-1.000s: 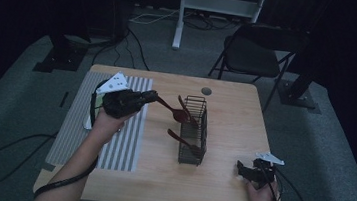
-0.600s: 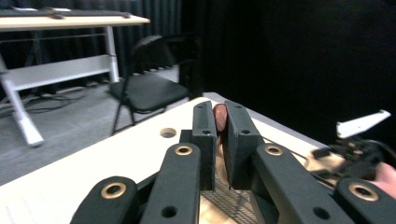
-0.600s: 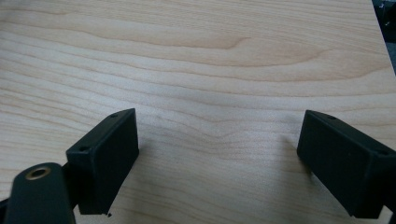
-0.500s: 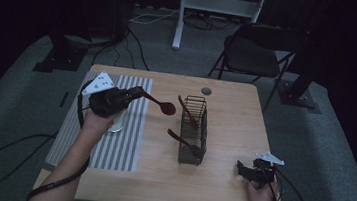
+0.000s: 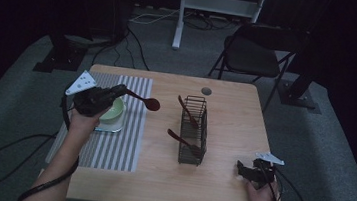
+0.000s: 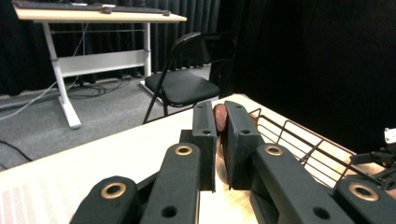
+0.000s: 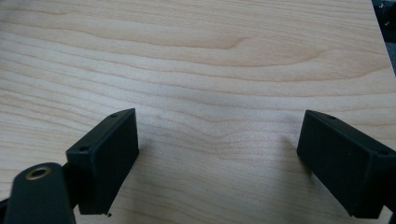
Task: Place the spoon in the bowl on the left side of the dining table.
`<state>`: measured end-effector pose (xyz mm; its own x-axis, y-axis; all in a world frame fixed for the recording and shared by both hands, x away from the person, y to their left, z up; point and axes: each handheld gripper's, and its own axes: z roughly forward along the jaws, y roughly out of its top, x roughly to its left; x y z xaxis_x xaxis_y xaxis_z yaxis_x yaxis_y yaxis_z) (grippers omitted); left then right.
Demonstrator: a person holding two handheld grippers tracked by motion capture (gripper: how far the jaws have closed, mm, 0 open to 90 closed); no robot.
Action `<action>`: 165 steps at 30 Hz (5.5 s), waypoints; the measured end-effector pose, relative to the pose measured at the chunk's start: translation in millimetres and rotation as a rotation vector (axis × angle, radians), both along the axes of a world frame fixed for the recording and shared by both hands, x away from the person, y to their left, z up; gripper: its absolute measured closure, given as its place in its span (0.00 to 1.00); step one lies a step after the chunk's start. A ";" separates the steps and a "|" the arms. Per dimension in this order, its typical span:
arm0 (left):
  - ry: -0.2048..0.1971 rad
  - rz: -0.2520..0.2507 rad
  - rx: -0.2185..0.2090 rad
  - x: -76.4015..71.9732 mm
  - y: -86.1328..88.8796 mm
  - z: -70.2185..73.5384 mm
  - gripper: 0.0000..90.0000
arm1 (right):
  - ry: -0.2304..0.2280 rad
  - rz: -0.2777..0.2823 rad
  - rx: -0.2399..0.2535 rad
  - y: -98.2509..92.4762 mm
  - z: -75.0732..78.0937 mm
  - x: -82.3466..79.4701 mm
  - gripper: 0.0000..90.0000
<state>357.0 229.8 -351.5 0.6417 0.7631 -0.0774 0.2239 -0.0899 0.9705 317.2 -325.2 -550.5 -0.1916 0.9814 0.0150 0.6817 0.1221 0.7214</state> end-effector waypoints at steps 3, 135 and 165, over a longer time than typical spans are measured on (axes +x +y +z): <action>-0.002 0.017 0.022 -1.4 4.2 -2.7 0.93 | 0.000 0.000 0.000 0.0 0.0 0.0 0.13; 0.265 0.449 0.100 -58.8 114.6 -144.6 0.10 | 0.001 0.001 0.000 0.1 0.1 -0.2 0.14; 0.297 0.441 0.064 -113.1 120.8 -179.0 0.10 | 0.001 0.000 0.000 0.1 0.1 -0.2 0.14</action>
<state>243.9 350.6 -530.5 0.2164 0.9646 -0.1509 0.5181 0.0176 0.8552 317.1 -325.1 -550.4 -0.1920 0.9813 0.0156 0.6823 0.1220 0.7208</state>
